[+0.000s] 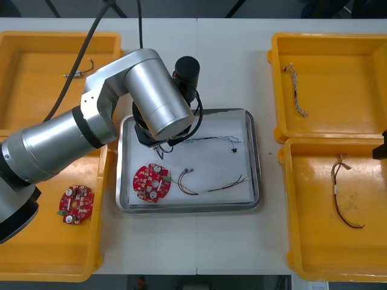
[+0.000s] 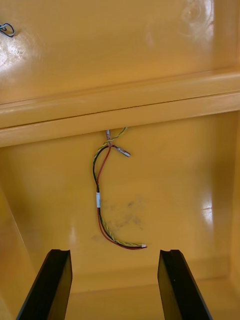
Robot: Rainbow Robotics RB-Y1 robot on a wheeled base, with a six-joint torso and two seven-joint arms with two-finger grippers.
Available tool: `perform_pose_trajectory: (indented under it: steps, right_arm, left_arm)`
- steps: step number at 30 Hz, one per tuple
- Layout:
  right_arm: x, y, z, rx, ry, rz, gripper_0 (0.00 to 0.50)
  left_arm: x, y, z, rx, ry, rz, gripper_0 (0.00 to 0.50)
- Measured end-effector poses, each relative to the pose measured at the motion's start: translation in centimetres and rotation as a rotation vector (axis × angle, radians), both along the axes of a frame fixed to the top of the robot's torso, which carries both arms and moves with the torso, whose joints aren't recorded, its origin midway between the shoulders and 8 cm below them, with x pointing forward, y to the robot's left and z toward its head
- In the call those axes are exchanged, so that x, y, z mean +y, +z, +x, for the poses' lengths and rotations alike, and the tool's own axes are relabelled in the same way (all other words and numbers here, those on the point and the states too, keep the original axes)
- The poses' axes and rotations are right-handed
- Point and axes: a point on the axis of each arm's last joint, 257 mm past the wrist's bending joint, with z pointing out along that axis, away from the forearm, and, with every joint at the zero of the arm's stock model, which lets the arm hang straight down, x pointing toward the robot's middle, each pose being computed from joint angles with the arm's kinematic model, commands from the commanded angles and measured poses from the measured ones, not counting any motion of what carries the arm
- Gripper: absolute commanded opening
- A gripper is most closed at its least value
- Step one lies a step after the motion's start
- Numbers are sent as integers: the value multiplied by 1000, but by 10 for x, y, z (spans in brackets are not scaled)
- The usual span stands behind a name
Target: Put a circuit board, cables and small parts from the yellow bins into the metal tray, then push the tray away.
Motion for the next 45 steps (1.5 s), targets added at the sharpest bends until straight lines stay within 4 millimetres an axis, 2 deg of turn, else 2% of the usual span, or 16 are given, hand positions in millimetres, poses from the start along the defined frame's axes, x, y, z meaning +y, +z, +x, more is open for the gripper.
perform_pose_trajectory:
  steps: [4, 8, 10, 11, 12, 13, 14, 15, 16, 17, 20, 26, 30, 37, 40, 45]
  right_arm:
    - [0, 0, 0, 1, 0, 0, 500]
    - [0, -1, -1, 2, -1, 0, 500]
    - [0, -1, -1, 3, -1, 0, 500]
    - [0, -1, -1, 3, -1, 0, 500]
    - [0, -1, -1, 3, -1, 0, 500]
    - [0, -1, -1, 3, -1, 0, 500]
    - [0, -1, -1, 3, -1, 0, 500]
    - [0, -1, -1, 3, -1, 0, 500]
    - [0, -1, -1, 3, -1, 0, 500]
    - [0, -1, -1, 3, -1, 0, 500]
    - [-1, -1, -1, 4, -1, 0, 500]
    - [-1, -1, -1, 4, -1, 0, 500]
    - [-1, -1, -1, 4, -1, 0, 500]
    - [-1, -2, -1, 4, -2, 0, 500]
    - [-1, -2, -1, 5, -2, 0, 500]
    - [-1, -2, -1, 5, -2, 0, 500]
  left_arm:
    - [3, -13, 3, 9, 9, 8, 0]
    - [3, -15, 5, 12, 12, 4, 4]
    - [1, -16, 3, 18, 10, 0, 21]
    - [1, -16, 3, 21, 9, -3, 52]
    - [0, -17, 2, 24, 8, -4, 52]
    - [0, -17, 2, 26, 8, -5, 139]
    - [0, -17, 1, 27, 7, -5, 172]
    - [0, -17, 1, 27, 7, -5, 245]
    - [0, -17, 1, 28, 6, -4, 264]
    - [0, -18, 1, 28, 5, -3, 326]
    - [-1, -19, 0, 28, 2, -2, 396]
    - [-2, -19, 0, 28, -1, -2, 487]
    - [-9, -12, -6, 20, -26, -2, 500]
    - [-10, 4, -44, 109, -71, 24, 500]
    - [-3, 25, -52, 132, -75, 21, 500]
    - [15, 73, -55, 131, -79, -20, 500]
